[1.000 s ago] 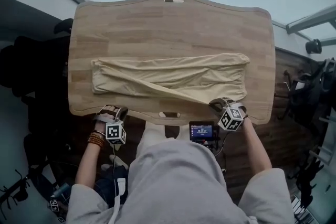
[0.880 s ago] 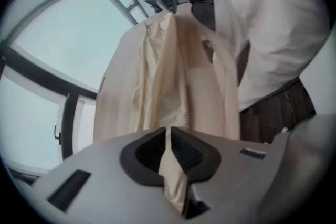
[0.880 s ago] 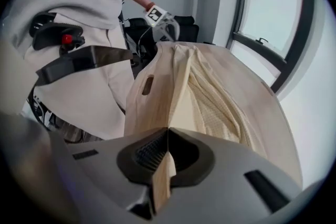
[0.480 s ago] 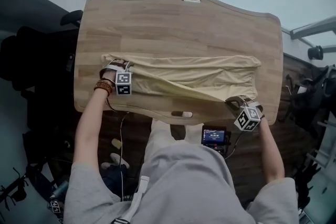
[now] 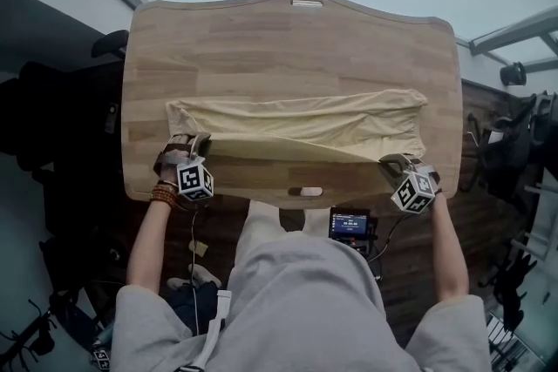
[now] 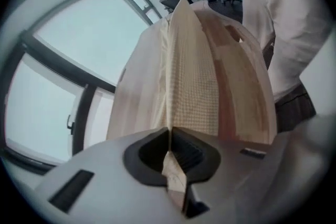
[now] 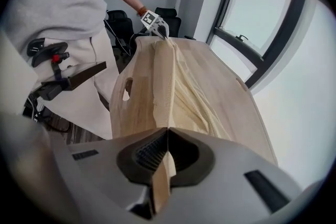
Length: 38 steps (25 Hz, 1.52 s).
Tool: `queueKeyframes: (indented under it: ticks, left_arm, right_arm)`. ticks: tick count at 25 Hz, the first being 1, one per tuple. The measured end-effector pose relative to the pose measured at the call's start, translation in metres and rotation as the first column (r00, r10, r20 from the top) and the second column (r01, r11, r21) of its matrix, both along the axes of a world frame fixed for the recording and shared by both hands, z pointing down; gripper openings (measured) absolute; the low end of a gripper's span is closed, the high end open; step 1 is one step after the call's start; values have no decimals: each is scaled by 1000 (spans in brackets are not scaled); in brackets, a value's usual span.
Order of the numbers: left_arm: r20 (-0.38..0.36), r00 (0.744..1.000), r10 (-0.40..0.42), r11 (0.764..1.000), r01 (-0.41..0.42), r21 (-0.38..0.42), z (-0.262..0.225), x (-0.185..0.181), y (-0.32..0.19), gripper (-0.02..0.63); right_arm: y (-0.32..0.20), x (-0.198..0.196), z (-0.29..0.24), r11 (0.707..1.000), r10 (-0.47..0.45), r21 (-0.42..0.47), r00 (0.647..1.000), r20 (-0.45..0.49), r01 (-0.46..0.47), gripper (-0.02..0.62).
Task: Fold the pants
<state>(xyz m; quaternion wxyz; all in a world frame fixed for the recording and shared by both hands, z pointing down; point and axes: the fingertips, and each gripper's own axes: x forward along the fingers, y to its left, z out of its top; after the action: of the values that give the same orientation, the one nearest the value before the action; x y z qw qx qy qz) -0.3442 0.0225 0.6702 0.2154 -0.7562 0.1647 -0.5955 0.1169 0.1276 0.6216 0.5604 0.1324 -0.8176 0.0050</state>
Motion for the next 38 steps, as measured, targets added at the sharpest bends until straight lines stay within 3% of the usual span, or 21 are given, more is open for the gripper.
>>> queueKeyframes:
  ticks: [3,8,11,16,23,25,26,27,28,29,30,32,34,35,36,37,38]
  left_arm:
    - [-6,999,-39,996,39,83,-26,-14,55,18]
    - [32,995,-95,994,93,58,-34,-27,140,18]
    - [27,983,-182,982,180,61,-42,-36,151,18]
    - [-9,960,-281,954,281,101,-54,-47,101,20]
    - [129,968,-215,976,207,74,-37,-62,-6,26]
    - [142,956,-257,966,257,24,-25,-69,-30,106]
    - [125,943,-307,951,310,-6,-22,-76,-40,155]
    - [93,921,-377,924,382,-35,-21,-85,-48,194]
    - [48,884,-464,882,467,-64,-23,-97,-54,199]
    - [-3,827,-562,823,559,-99,-24,-111,-58,199]
    - [-55,751,-658,749,647,-144,-25,-127,-59,199]
    - [-130,555,-821,568,777,-270,-17,-159,-54,199]
    - [-150,357,-922,387,825,-412,4,-187,-40,198]
    - [-143,280,-949,314,824,-472,16,-198,-33,198]
    - [-135,224,-965,261,813,-520,27,-205,-26,192]
    - [-130,190,-973,231,796,-560,36,-207,-22,181]
    - [-132,179,-975,223,773,-595,44,-203,-20,164]
  right_arm:
    - [11,1,6,999,34,-21,999,13,-33,8]
    - [17,3,11,994,101,-38,994,43,-100,8]
    - [12,-2,5,994,105,-19,993,61,-104,8]
    - [-26,-6,3,993,114,27,991,75,-116,8]
    - [-123,-15,27,990,134,39,991,29,-135,8]
    - [-149,-13,45,985,173,-3,985,-9,-173,8]
    - [-160,-11,54,980,198,-20,979,-36,-199,8]
    - [-170,-9,64,974,224,-30,972,-70,-226,10]
    - [-177,-7,72,968,246,-30,964,-103,-251,16]
    - [-182,-6,79,962,266,-23,956,-128,-271,42]
    - [-185,-4,81,958,283,-11,949,-140,-288,62]
    - [-183,0,78,946,325,24,937,-130,-325,71]
    - [-173,4,69,920,391,63,916,-90,-386,71]
    - [-166,6,64,900,433,76,899,-66,-428,71]
    - [-159,8,60,876,480,82,876,-43,-476,68]
    - [-150,12,60,848,527,80,849,-26,-524,65]
    - [-140,18,61,820,571,73,821,-17,-568,59]
